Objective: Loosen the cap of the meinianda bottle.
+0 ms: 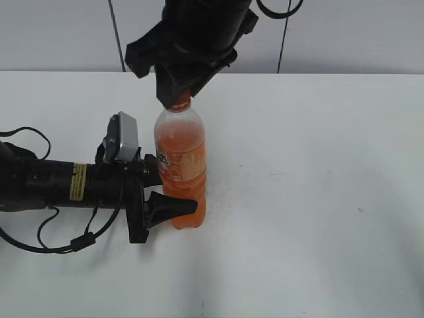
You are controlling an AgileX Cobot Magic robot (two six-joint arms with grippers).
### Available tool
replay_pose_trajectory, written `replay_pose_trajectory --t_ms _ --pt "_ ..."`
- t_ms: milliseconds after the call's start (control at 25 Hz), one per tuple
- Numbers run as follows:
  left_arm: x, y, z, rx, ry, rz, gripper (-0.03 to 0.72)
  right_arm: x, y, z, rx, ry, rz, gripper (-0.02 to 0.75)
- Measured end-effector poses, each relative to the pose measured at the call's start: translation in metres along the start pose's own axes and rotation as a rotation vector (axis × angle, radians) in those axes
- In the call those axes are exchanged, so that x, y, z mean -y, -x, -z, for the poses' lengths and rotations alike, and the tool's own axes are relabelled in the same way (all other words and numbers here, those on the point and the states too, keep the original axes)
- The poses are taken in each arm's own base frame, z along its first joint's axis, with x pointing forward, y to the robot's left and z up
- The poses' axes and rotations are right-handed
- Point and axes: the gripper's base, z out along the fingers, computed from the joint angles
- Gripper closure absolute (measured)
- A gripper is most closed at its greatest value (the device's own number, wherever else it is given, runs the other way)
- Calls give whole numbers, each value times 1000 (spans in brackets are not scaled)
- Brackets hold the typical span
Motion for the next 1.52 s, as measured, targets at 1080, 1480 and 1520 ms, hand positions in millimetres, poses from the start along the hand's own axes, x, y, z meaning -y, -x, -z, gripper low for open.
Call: replay_pose_trajectory --t_ms 1080,1480,1520 --pt "0 0 0 0 -1 -4 287 -5 0 9 43 33 1015 262" --pt "0 0 0 0 -1 -4 287 -11 -5 49 115 55 277 226" --pt "0 0 0 0 -1 -4 287 -10 -5 48 106 52 131 226"
